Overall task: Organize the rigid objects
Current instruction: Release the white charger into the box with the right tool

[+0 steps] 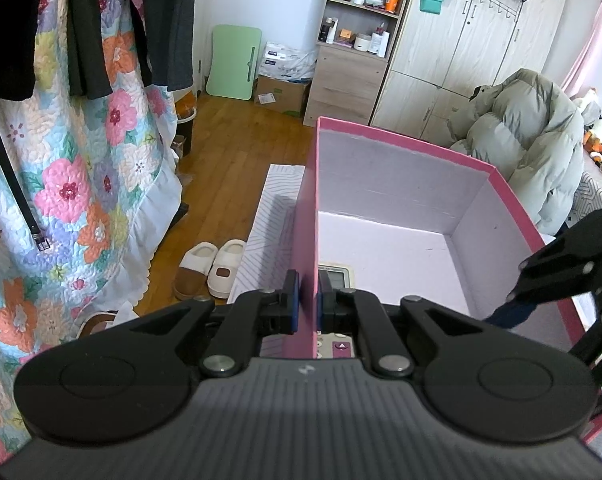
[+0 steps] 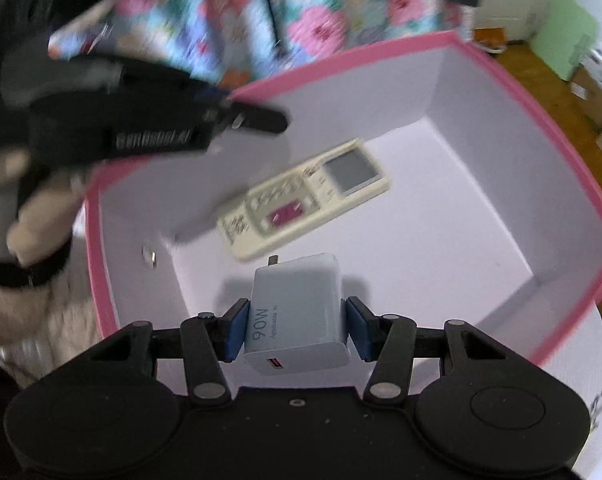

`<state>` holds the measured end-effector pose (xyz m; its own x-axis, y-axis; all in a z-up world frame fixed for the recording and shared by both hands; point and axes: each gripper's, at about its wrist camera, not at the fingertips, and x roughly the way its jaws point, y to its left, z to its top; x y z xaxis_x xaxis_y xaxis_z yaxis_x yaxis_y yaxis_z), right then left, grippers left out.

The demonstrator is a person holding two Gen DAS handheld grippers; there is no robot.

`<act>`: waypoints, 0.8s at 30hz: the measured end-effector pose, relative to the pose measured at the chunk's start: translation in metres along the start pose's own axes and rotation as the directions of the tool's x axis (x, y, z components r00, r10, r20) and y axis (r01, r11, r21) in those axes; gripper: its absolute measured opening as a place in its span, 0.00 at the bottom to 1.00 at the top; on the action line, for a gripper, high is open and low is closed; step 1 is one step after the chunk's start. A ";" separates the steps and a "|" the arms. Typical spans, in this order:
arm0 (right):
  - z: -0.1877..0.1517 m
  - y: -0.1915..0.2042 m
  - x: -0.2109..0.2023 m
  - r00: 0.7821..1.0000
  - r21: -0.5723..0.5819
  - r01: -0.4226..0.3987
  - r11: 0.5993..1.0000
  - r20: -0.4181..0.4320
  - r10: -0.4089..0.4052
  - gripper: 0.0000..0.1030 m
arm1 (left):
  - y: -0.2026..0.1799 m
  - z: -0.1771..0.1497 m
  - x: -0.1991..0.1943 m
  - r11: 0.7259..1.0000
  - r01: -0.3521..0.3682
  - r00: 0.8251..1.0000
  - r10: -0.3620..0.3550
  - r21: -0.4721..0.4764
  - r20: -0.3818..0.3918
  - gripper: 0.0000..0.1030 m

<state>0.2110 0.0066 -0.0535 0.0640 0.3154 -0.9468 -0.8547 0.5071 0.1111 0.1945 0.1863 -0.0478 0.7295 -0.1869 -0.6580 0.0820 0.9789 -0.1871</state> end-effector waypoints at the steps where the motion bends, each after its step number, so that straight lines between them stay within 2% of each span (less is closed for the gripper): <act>1: 0.000 0.003 0.003 1.000 -0.019 0.002 1.000 -0.017 -0.002 0.55 | 0.000 0.000 0.000 1.000 0.000 1.000 0.000 0.001 -0.001 0.07; 9: -0.010 0.009 0.021 0.986 -0.120 -0.009 0.993 -0.167 -0.011 0.55 | 0.000 0.001 0.000 1.000 0.000 1.000 0.000 0.001 0.000 0.07; 14: -0.014 0.005 0.027 0.976 -0.147 0.023 0.989 -0.209 -0.054 0.57 | 0.000 0.001 0.000 1.000 0.001 1.000 -0.001 0.000 0.000 0.07; 17: -0.018 0.005 0.013 0.981 -0.153 0.076 0.985 -0.166 -0.101 0.59 | 0.000 0.001 0.000 1.000 -0.001 1.000 0.001 0.001 0.000 0.07; 20: -0.024 0.005 -0.019 0.991 -0.101 0.125 0.987 -0.035 -0.129 0.59 | 0.000 0.000 0.000 1.000 0.001 1.000 -0.001 0.000 0.000 0.07; 22: -0.034 0.007 -0.046 0.988 -0.063 0.143 0.988 0.062 -0.140 0.62 | 0.000 0.001 0.000 1.000 -0.001 1.000 0.001 0.001 0.000 0.07; 23: -0.040 0.007 -0.059 0.987 -0.032 0.143 0.989 0.080 -0.140 0.66 | 0.000 0.001 0.000 1.000 0.000 1.000 0.000 -0.001 -0.001 0.07; 24: -0.044 0.007 -0.068 0.986 0.005 0.147 0.989 0.080 -0.147 0.66 | 0.000 0.001 0.000 1.000 0.000 1.000 0.000 -0.001 -0.001 0.07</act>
<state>0.1779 -0.0462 -0.0012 0.2299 0.3006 -0.9256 -0.8336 0.5516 -0.0279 0.1947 0.1863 -0.0473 0.7290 -0.1867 -0.6586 0.0812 0.9789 -0.1876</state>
